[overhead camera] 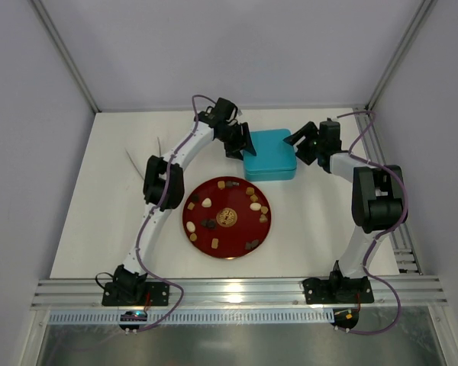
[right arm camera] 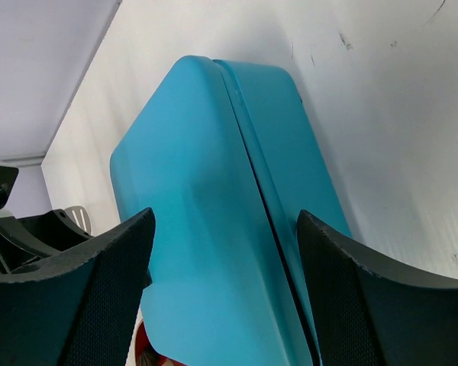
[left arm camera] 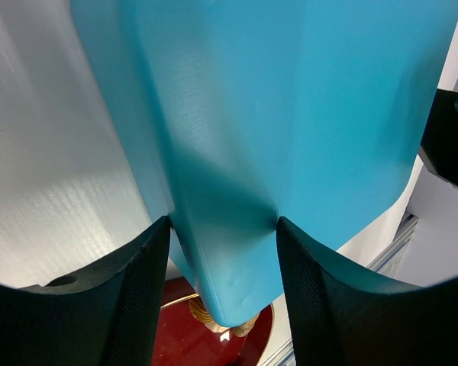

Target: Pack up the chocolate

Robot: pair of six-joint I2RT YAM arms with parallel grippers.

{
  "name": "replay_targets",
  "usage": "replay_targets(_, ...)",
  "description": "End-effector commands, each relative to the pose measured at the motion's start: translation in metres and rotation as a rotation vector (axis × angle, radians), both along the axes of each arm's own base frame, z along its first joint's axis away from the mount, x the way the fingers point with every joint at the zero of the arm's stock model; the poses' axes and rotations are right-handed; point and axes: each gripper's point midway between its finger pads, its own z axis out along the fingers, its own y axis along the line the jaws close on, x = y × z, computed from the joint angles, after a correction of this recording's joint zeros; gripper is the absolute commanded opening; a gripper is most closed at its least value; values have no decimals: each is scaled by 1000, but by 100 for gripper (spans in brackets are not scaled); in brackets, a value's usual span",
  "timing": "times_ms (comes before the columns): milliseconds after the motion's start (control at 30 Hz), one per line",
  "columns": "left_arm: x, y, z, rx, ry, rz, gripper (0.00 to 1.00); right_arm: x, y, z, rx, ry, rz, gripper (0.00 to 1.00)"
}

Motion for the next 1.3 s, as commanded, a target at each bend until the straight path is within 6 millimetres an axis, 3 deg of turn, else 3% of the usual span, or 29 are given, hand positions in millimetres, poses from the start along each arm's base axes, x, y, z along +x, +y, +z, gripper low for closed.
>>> replay_targets(0, -7, -27, 25, -76, -88, -99, 56, -18, 55, 26, 118, -39, 160, 76)
replay_targets(400, -22, -10, 28, -5, -93, -125, 58, -25, 48, 19, 60, -29, 164, 79)
replay_targets(1267, -49, -6, 29, 98, -126, -145, 62, -31, 45, 10, 34, -12, 160, 81)
